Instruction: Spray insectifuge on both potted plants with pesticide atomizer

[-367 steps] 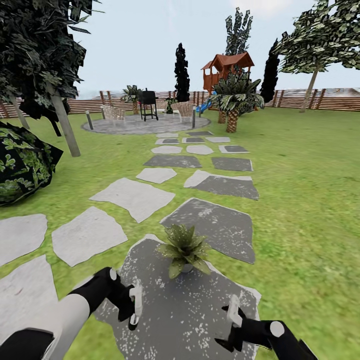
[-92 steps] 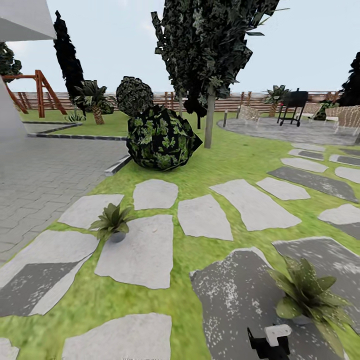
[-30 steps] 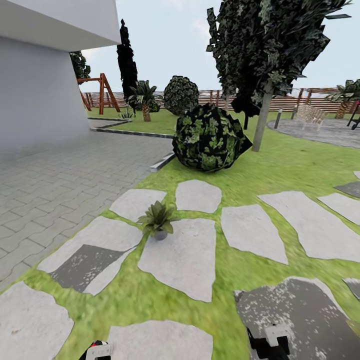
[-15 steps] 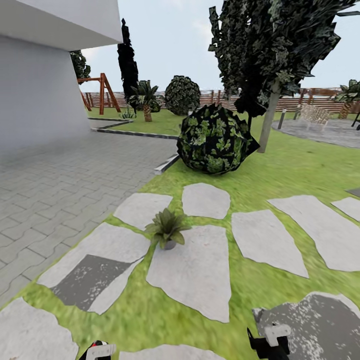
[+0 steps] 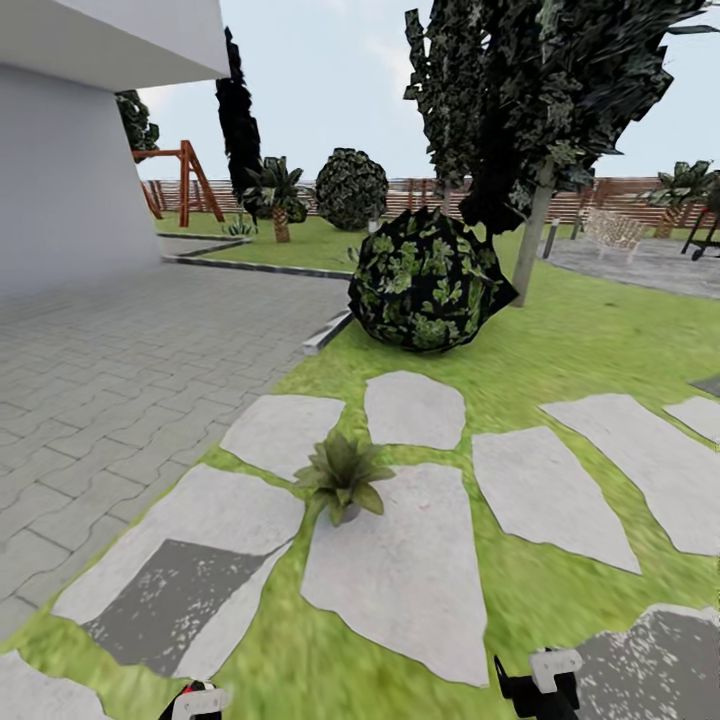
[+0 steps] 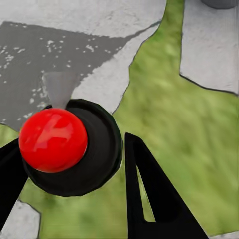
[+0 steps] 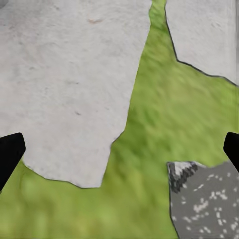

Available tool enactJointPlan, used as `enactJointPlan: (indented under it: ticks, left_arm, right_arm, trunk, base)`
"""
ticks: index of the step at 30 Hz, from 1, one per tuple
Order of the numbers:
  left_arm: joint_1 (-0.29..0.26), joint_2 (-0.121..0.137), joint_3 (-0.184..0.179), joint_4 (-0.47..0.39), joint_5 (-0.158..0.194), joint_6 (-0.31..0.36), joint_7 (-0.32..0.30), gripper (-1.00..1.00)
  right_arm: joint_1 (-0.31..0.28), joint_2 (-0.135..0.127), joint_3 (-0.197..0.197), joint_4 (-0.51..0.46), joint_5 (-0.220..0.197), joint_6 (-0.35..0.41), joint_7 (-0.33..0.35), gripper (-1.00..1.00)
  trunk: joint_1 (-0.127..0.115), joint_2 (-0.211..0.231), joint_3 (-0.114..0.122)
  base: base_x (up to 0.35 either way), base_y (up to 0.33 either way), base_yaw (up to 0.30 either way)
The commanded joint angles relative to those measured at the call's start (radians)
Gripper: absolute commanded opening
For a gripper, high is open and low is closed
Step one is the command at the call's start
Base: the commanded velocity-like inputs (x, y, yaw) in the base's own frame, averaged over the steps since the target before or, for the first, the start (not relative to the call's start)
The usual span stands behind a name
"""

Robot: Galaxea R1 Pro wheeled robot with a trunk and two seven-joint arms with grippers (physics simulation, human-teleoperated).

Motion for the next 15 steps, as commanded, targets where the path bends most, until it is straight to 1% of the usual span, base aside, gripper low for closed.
enactJointPlan:
  ticks: [1,10,15]
  left_arm:
    - [0.0,0.0,-0.009,0.0,0.006,-0.003,0.006,-1.0]
    - [0.0,0.001,-0.009,0.0,0.006,-0.003,0.005,-1.0]
    - [0.0,0.001,-0.009,0.0,0.006,-0.003,0.004,-1.0]
  right_arm:
    - [-0.001,0.0,-0.006,0.001,0.011,-0.003,-0.003,1.0]
    - [-0.001,0.0,-0.006,0.002,0.011,-0.003,-0.003,1.0]
    - [-0.001,0.001,-0.006,0.002,0.011,-0.003,-0.003,1.0]
  trunk:
    - [0.0,0.0,-0.001]
    - [0.0,0.0,0.003]
    - [0.0,0.0,0.004]
  base:
    - [0.236,0.229,-0.256]
    - [0.157,0.261,-0.257]
    - [0.028,0.032,-0.23]
